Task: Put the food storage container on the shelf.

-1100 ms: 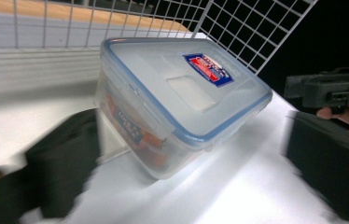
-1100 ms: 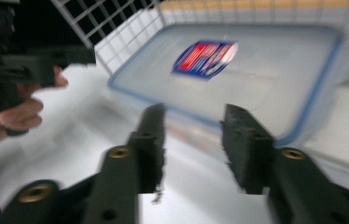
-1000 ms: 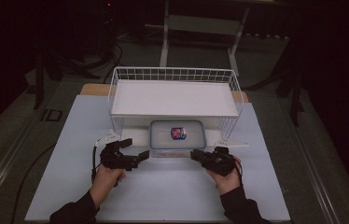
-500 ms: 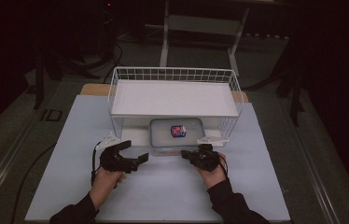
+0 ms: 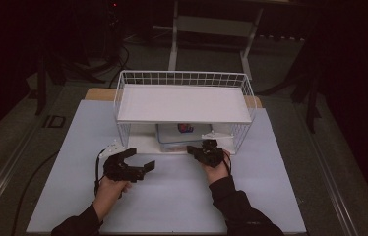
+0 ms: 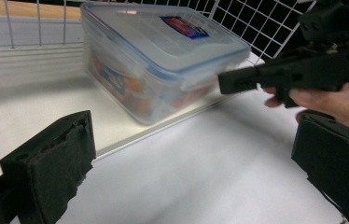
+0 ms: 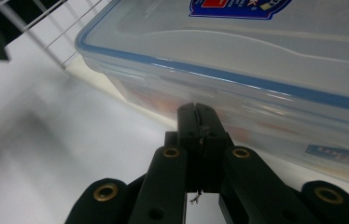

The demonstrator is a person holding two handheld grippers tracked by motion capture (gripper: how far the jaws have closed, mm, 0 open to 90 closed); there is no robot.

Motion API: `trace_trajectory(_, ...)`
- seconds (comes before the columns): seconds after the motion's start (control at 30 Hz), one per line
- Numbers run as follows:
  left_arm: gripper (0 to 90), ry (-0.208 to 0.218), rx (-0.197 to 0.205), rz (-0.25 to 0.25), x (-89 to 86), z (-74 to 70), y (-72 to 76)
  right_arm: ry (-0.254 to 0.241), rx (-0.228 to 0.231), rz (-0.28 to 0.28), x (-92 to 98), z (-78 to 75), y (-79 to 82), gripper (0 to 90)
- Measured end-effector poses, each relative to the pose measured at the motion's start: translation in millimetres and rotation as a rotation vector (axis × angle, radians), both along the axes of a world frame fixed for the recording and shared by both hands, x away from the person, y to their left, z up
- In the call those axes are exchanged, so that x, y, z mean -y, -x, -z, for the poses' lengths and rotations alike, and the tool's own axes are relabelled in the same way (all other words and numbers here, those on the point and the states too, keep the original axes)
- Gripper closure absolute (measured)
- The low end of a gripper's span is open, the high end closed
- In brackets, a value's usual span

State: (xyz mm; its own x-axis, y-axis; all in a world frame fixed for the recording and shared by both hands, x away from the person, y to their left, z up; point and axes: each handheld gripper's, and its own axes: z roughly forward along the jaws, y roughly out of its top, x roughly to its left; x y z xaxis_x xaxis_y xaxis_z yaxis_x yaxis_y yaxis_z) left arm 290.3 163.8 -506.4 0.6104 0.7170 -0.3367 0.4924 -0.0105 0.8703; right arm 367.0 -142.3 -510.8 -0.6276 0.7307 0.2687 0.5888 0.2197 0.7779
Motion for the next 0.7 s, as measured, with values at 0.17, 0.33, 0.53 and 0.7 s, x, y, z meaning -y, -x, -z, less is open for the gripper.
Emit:
trace_trajectory(0.17,0.0,-0.011,0.004,0.003,-0.1,0.3,0.5,-0.008,0.013,0.029,-4.7,1.8,-14.1,89.9)
trace_trajectory(0.33,0.0,-0.012,0.007,0.000,0.0,0.3,0.9,0.000,0.021,0.024,-9.4,3.9,-17.0,89.9)
trace_trajectory(0.53,0.0,-0.020,0.010,0.006,0.8,0.5,1.0,-0.010,0.037,0.000,-11.6,2.5,-13.4,88.3)
trace_trajectory(0.7,0.0,-0.019,0.024,0.018,3.2,-1.9,3.1,-0.020,0.048,-0.027,-10.7,-1.7,0.3,72.5)
